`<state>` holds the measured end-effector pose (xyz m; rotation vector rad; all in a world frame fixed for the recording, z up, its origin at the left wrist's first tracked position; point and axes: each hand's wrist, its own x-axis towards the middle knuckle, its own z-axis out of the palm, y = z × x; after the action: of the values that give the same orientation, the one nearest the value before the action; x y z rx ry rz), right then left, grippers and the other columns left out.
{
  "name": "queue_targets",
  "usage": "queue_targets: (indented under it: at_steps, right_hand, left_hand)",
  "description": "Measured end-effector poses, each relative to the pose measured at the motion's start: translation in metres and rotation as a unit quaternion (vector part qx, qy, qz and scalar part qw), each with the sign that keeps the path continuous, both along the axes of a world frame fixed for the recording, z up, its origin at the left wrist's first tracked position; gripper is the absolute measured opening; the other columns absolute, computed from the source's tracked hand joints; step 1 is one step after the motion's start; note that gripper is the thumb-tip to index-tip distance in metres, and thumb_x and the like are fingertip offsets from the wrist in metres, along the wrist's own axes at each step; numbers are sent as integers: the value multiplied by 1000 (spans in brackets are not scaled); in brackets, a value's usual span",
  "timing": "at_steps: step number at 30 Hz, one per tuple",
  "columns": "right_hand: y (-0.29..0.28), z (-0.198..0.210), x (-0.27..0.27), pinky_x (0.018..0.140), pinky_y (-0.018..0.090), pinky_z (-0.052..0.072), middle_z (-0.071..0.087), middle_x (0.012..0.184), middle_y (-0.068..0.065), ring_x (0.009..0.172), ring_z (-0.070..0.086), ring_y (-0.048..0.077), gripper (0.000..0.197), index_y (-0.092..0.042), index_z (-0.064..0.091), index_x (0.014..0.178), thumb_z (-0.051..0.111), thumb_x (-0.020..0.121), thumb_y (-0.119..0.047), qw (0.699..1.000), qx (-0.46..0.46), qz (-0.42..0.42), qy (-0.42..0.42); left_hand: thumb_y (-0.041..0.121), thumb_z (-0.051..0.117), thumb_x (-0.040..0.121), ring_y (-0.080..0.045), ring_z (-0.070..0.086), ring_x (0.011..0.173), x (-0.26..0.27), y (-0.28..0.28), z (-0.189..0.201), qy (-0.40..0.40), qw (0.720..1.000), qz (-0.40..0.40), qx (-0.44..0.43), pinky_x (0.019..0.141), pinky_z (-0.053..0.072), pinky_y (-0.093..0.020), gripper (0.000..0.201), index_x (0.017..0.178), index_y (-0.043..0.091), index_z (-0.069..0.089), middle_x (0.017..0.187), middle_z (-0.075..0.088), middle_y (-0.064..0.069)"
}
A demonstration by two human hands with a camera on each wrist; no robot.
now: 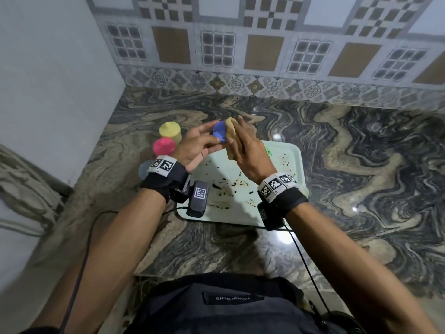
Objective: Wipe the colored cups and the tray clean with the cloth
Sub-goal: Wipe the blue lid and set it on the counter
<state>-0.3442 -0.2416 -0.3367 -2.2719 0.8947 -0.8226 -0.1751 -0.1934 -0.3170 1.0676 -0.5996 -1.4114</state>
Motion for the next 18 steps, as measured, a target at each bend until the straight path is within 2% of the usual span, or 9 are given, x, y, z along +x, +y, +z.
queue_targets:
  at_steps: [2,4,5,7,10,13,18]
  right_hand:
    - [4,-1,2,112,19,33,36,159,12,140,42,25,50,-15,34,155,42,107,-30,1000,0,7,-8]
    - [8,-2,0,109,27,41,39,157,11,132,52,28,50,-14,29,156,41,108,-24,1000,-5,18,-25]
    - [9,-2,-1,110,31,42,34,160,10,135,50,27,50,-14,29,156,42,108,-21,999,-22,26,-25]
    - [10,-5,-4,104,34,45,30,161,12,139,46,30,46,-10,38,152,45,106,-14,994,-100,39,4]
    - [8,-18,-7,107,42,48,42,153,20,142,42,34,39,-2,51,143,47,105,-11,982,-178,55,40]
    - [5,-31,-11,107,48,47,44,151,21,142,42,35,42,-1,48,144,48,104,-11,982,-176,42,46]
    - [5,-34,-8,101,45,52,42,153,20,143,40,34,44,-5,45,146,49,103,-9,986,-151,10,71]
  left_hand:
    - [-19,46,90,-26,69,95,3,4,0,5,1000,5,3,89,57,-37,50,138,-6,44,124,59,-23]
    - [-20,46,90,-26,70,93,4,3,-3,15,1000,20,7,85,58,-37,49,137,-8,42,124,58,-24]
    - [-19,46,90,-25,70,92,5,2,-4,15,1000,24,9,85,59,-36,49,137,-9,41,122,59,-24]
    - [-17,47,90,-22,71,92,4,1,-5,10,1000,17,9,87,58,-33,47,136,-11,42,118,62,-21]
    - [-17,46,90,-18,71,92,-2,-1,-6,18,1000,16,13,82,58,-27,46,136,-10,44,115,65,-18]
    - [-16,47,90,-18,71,90,-8,-4,-9,20,999,29,26,80,58,-27,47,137,-9,43,112,65,-19]
    - [-17,47,90,-20,71,88,-15,-7,-12,27,997,60,36,81,59,-29,50,138,-8,42,112,64,-22]
